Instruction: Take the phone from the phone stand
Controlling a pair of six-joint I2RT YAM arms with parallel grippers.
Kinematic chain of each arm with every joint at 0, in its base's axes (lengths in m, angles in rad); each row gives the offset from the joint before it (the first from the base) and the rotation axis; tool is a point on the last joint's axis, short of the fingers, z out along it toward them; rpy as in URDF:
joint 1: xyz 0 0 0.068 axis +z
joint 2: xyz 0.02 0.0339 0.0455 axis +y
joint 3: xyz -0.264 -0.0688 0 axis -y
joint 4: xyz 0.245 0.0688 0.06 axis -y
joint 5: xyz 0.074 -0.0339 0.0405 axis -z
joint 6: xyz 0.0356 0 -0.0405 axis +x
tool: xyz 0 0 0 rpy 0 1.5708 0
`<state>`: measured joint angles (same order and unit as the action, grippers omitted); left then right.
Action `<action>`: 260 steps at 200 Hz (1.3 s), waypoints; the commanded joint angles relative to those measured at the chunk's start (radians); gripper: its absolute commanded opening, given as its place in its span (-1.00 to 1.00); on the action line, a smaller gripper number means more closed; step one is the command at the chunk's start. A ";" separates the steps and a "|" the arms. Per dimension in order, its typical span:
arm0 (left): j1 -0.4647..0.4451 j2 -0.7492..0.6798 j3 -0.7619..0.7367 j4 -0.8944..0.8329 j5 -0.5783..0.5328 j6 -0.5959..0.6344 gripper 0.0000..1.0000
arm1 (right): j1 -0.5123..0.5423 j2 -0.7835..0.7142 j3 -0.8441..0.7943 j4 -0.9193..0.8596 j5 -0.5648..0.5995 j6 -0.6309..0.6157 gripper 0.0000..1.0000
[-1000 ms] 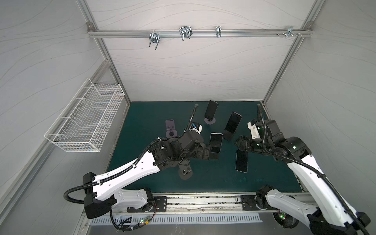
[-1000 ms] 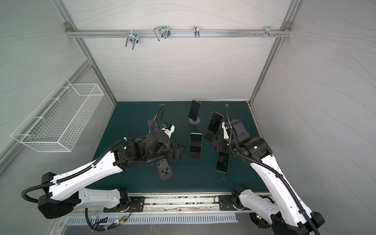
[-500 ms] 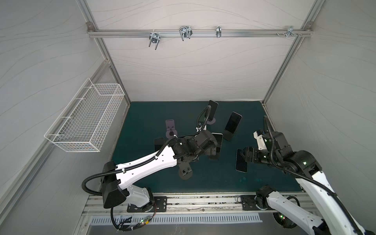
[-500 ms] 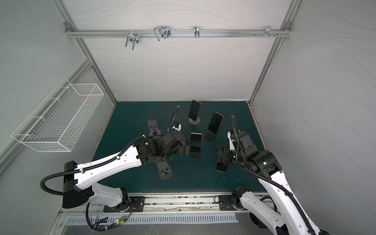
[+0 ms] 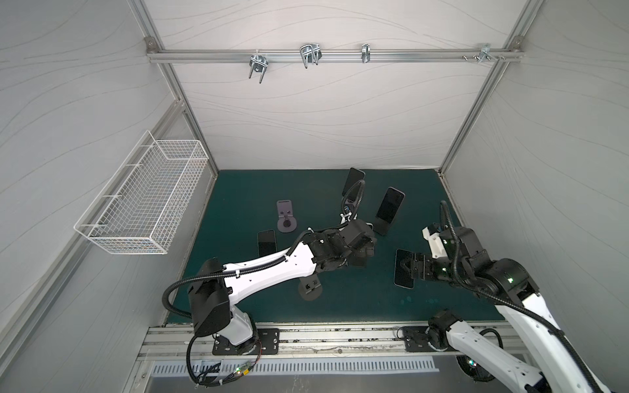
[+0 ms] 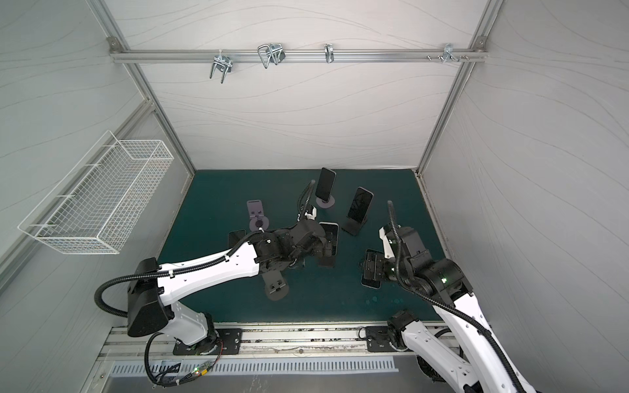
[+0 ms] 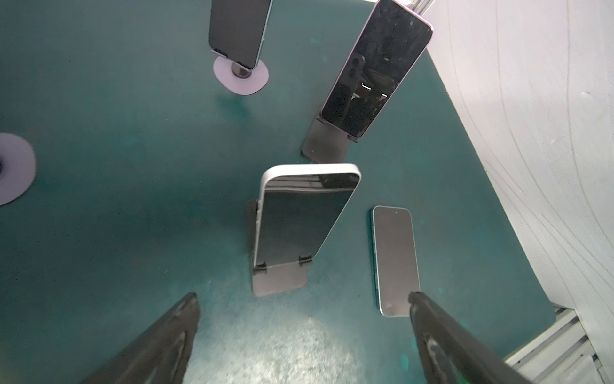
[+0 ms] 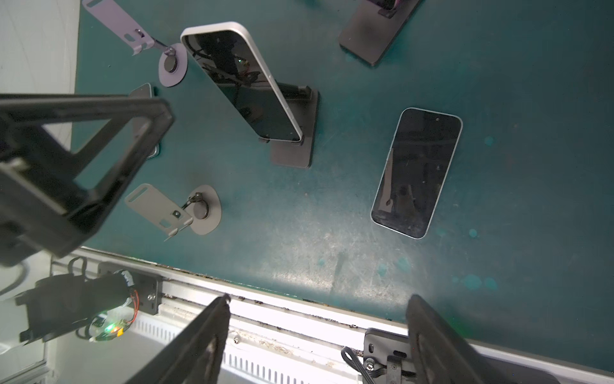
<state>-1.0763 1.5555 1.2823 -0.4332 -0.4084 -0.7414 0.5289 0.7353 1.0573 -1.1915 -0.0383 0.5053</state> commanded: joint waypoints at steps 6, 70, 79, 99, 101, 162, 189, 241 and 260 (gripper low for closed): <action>-0.007 0.055 0.028 0.080 -0.033 0.003 0.98 | 0.003 -0.014 -0.013 -0.030 -0.027 -0.004 0.69; -0.007 0.135 0.059 0.086 -0.066 -0.001 0.97 | 0.000 0.014 -0.001 -0.032 -0.058 -0.037 0.70; -0.007 0.145 0.065 0.088 -0.063 0.001 0.97 | -0.002 0.018 0.004 -0.034 -0.058 -0.045 0.70; -0.007 0.172 0.085 0.078 -0.062 0.007 0.97 | -0.006 0.018 0.005 -0.039 -0.058 -0.053 0.71; -0.007 0.175 0.088 0.076 -0.062 0.007 0.97 | -0.007 0.018 0.004 -0.040 -0.058 -0.054 0.71; -0.006 0.225 0.133 0.051 -0.088 0.026 0.97 | -0.010 0.008 0.009 -0.052 -0.097 -0.029 0.72; -0.004 0.246 0.142 0.073 -0.091 0.023 0.97 | -0.010 0.016 0.031 -0.075 -0.114 -0.027 0.72; 0.009 0.287 0.188 0.053 -0.089 0.024 0.97 | -0.011 0.011 0.048 -0.093 -0.114 -0.021 0.71; 0.016 0.287 0.186 0.056 -0.086 0.027 0.97 | -0.010 0.010 0.047 -0.090 -0.113 -0.016 0.72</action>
<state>-1.0706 1.8256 1.4261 -0.3843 -0.4679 -0.7105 0.5224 0.7521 1.0859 -1.2465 -0.1402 0.4778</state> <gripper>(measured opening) 0.983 0.859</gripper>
